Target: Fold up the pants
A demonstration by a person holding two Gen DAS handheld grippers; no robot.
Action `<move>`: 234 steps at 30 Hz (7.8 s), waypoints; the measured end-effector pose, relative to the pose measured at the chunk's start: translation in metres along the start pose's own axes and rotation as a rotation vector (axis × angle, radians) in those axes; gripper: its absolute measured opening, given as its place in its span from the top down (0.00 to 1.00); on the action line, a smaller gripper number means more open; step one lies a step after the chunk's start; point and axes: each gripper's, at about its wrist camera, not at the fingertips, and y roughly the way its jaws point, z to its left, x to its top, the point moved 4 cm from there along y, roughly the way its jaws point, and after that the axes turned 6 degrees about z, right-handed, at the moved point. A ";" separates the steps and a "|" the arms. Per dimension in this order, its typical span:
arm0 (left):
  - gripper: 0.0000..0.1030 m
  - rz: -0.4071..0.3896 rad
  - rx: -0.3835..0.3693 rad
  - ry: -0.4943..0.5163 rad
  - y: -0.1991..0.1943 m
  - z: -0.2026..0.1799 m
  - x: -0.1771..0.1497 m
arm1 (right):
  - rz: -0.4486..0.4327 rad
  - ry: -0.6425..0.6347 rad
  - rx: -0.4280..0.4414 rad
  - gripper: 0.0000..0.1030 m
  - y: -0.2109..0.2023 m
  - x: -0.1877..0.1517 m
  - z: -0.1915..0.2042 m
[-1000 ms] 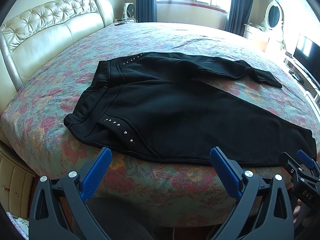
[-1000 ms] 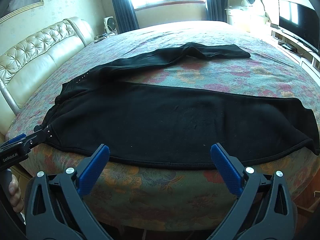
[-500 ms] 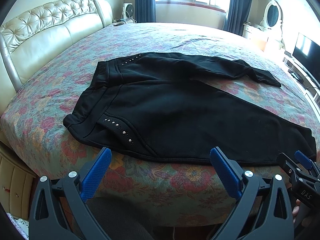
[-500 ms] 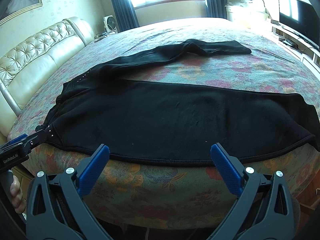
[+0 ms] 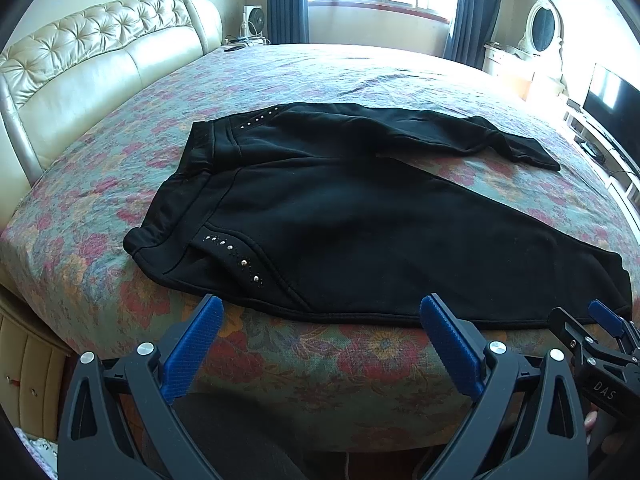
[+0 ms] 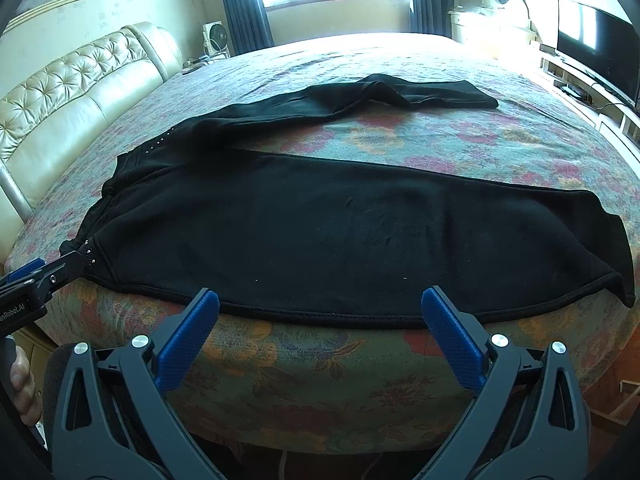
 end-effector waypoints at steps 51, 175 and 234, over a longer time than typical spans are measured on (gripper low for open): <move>0.05 0.032 -0.044 0.019 0.006 0.003 0.007 | 0.027 -0.020 0.021 0.02 0.004 0.008 -0.002; 0.27 0.079 -0.580 -0.804 0.123 0.224 0.064 | 0.185 0.523 0.526 0.33 0.086 0.070 -0.053; 0.25 0.014 -0.605 -0.538 0.128 0.136 0.084 | 0.259 -0.100 -0.245 0.40 0.247 0.297 -0.014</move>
